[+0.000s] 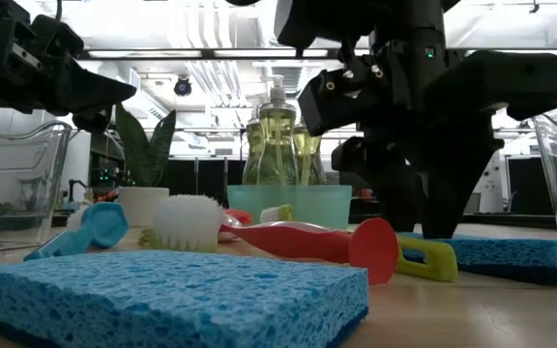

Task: Pick & Place Kitchen Sink Supplies
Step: Put the top right blue sponge into the right transparent bin

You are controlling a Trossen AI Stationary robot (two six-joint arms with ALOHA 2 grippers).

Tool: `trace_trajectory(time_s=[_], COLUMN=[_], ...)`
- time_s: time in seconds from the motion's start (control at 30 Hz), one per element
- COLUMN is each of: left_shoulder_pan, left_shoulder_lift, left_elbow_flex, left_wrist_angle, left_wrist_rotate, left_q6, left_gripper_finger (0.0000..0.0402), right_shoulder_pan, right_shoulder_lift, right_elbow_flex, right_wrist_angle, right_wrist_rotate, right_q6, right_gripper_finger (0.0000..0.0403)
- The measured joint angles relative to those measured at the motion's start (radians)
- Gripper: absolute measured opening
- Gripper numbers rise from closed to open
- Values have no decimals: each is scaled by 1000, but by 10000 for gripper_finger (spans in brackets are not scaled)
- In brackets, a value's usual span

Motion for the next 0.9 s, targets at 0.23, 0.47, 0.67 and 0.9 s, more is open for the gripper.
trace_trajectory(time_s=[0.23, 0.47, 0.67, 0.9], left_shoulder_pan=[0, 0, 0, 0], left_shoulder_lift=[0, 0, 0, 0], left_elbow_flex=[0, 0, 0, 0], left_wrist_angle=[0, 0, 0, -1], left_wrist_rotate=[0, 0, 0, 0], left_q6=[0, 0, 0, 0], left_gripper_finger=[0, 0, 0, 0], right_shoulder_pan=[1, -4, -10, -11], right_shoulder_lift=[16, 15, 6, -30], right_elbow_flex=[7, 35, 103, 253], right_wrist_angle=[1, -1, -61, -249], right_wrist_rotate=[-6, 8, 56, 115], right_q6=[-14, -41, -40, -29], right_gripper_finger=[119, 17, 10, 8])
